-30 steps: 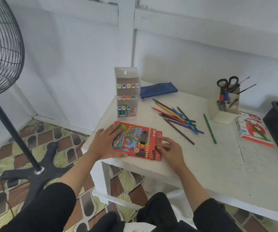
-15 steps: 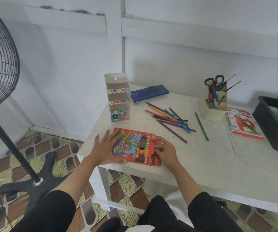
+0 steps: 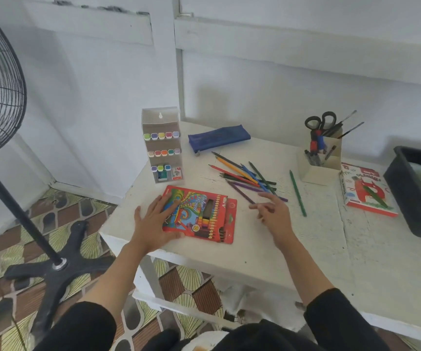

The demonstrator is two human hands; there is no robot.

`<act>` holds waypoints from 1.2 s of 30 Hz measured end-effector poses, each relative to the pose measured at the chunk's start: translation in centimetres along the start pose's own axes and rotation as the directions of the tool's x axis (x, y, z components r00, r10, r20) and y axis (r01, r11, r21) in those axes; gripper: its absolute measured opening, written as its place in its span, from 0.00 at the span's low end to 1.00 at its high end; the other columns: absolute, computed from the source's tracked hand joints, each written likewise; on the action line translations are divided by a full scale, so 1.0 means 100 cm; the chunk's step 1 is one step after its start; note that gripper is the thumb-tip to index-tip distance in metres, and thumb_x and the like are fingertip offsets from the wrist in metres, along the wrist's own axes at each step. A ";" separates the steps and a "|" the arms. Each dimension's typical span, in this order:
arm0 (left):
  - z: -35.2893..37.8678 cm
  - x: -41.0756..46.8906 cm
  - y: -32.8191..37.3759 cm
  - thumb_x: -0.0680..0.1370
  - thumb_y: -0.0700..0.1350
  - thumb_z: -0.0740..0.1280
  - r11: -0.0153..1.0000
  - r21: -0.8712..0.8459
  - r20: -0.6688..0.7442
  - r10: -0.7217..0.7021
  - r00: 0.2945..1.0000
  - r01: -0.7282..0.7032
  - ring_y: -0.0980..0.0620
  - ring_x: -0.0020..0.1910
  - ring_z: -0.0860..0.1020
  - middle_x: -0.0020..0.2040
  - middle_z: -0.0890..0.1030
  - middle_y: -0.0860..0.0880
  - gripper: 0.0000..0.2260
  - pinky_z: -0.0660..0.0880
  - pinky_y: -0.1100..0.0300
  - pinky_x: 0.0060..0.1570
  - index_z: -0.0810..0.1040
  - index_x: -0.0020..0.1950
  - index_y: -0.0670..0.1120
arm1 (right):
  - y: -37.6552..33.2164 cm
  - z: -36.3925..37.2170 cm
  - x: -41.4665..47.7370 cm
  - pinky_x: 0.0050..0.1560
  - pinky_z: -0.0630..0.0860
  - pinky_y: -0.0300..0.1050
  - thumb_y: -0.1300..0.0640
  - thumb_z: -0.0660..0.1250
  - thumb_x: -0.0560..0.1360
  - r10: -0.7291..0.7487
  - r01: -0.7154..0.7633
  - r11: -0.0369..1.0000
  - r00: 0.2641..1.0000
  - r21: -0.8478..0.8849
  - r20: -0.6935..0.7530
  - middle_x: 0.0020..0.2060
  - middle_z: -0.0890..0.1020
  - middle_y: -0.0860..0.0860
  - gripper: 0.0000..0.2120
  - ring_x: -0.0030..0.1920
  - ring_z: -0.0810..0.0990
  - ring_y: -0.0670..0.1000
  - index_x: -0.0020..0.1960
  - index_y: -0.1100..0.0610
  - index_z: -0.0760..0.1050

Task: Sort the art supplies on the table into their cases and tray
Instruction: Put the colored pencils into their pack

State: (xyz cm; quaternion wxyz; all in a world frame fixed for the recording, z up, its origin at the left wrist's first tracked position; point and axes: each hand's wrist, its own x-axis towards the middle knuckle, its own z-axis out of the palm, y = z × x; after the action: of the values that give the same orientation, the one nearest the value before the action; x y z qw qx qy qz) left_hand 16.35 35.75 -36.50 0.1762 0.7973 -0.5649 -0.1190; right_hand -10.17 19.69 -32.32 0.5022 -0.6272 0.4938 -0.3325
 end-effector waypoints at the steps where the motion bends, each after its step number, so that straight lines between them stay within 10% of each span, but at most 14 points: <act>1: 0.002 0.000 0.006 0.59 0.80 0.48 0.999 -0.011 -0.018 -0.036 0.999 0.035 0.53 0.77 0.47 0.78 0.50 0.58 0.49 0.40 0.37 0.70 0.56 0.76 0.58 | 0.000 -0.014 0.008 0.34 0.72 0.37 0.66 0.62 0.77 0.005 -0.005 1.000 1.000 -0.001 -0.026 0.40 0.85 0.51 0.12 0.34 0.77 0.47 0.57 0.55 0.74; 6: 0.016 0.007 0.051 0.75 0.61 0.59 0.918 -0.029 -0.274 -0.388 0.880 0.396 0.53 0.73 0.56 0.75 0.61 0.55 0.25 0.53 0.43 0.67 0.66 0.72 0.58 | 0.007 -0.082 0.057 0.29 0.70 0.33 0.70 0.60 0.76 0.039 -0.057 0.987 0.992 -0.152 -0.117 0.40 0.83 0.57 0.13 0.32 0.76 0.45 0.56 0.60 0.76; 10: 0.028 0.017 0.081 0.78 0.55 0.59 0.745 -0.122 -0.322 -0.655 0.684 0.656 0.48 0.73 0.57 0.75 0.61 0.48 0.25 0.55 0.40 0.66 0.62 0.74 0.52 | 0.018 -0.115 0.097 0.39 0.72 0.40 0.66 0.62 0.76 0.035 -0.053 0.908 0.998 -0.415 -0.050 0.43 0.83 0.61 0.09 0.37 0.78 0.52 0.54 0.61 0.78; 22: 0.037 0.012 0.087 0.79 0.54 0.58 0.717 -0.091 -0.360 -0.671 0.648 0.691 0.47 0.72 0.59 0.72 0.64 0.47 0.24 0.53 0.43 0.69 0.61 0.73 0.49 | 0.015 -0.076 0.133 0.43 0.70 0.48 0.52 0.60 0.79 0.099 -0.068 0.626 0.995 -0.777 -0.007 0.52 0.77 0.59 0.14 0.52 0.77 0.60 0.57 0.63 0.70; 30: 0.035 0.016 0.085 0.79 0.55 0.59 0.764 -0.130 -0.343 -0.632 0.695 0.632 0.48 0.73 0.58 0.72 0.63 0.48 0.24 0.46 0.41 0.73 0.61 0.74 0.50 | -0.002 -0.098 0.126 0.35 0.70 0.41 0.61 0.68 0.74 0.115 -0.099 0.952 0.993 -0.290 0.038 0.39 0.80 0.56 0.09 0.34 0.75 0.50 0.52 0.63 0.77; 36: 0.035 0.015 0.083 0.76 0.64 0.54 0.780 -0.038 -0.285 -0.608 0.741 0.625 0.49 0.76 0.54 0.76 0.56 0.49 0.30 0.44 0.42 0.73 0.58 0.76 0.54 | 0.001 -0.092 0.105 0.29 0.72 0.38 0.67 0.65 0.75 0.305 -0.334 0.925 0.937 0.181 0.170 0.37 0.81 0.59 0.19 0.29 0.73 0.50 0.65 0.58 0.68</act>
State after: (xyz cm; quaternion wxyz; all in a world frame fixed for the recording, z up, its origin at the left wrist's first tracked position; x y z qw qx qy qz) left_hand 8.38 31.36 -36.20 0.1814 0.9524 -0.2418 -0.0391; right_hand -15.58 6.94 -30.76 0.6453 -0.5039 0.5161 -0.2515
